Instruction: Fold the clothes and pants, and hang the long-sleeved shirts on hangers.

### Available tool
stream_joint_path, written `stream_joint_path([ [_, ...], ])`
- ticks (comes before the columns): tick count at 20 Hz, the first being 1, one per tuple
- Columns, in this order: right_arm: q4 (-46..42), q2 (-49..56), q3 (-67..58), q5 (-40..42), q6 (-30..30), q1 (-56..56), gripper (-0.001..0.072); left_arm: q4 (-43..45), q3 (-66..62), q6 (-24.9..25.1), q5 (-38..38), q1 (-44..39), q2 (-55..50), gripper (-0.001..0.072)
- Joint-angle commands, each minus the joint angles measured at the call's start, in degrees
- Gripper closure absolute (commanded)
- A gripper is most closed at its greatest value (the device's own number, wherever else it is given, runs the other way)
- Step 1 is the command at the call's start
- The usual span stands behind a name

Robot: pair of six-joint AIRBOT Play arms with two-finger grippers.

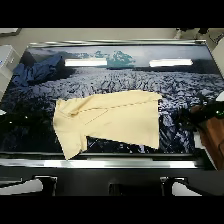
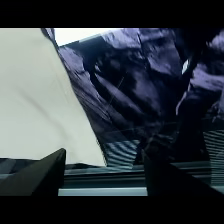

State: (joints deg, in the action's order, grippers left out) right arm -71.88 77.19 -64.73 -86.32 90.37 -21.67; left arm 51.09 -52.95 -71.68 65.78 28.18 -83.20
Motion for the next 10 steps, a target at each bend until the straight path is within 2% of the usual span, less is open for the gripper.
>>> stream_joint_path([
  [1, -0.5, -5.6, 7.3, 0.0, -0.9, -0.6, 0.0145, 0.9, 0.9, 2.8, 2.1, 0.4, -3.4, 0.0261],
  [4, -0.2, -6.3, 7.6, 0.0, -0.8, -0.6, 0.0147, 0.2, 0.9, 4.5, 3.6, -0.7, -5.1, 0.0261],
  [8, 0.3, -6.3, 7.6, 0.0, -0.5, -0.6, 0.0148, -5.0, 0.9, 6.4, 4.6, -3.9, -6.6, 0.0263],
  [9, 0.3, -6.3, 7.6, -0.3, -0.4, -0.6, 0.0149, -5.8, 0.9, 6.4, 4.6, -4.9, -7.3, 0.0287],
  [10, 0.3, -6.3, 7.6, -0.7, -0.4, -0.6, 0.0149, -5.9, 0.9, 6.4, 4.6, -5.8, -7.7, 0.0376],
])
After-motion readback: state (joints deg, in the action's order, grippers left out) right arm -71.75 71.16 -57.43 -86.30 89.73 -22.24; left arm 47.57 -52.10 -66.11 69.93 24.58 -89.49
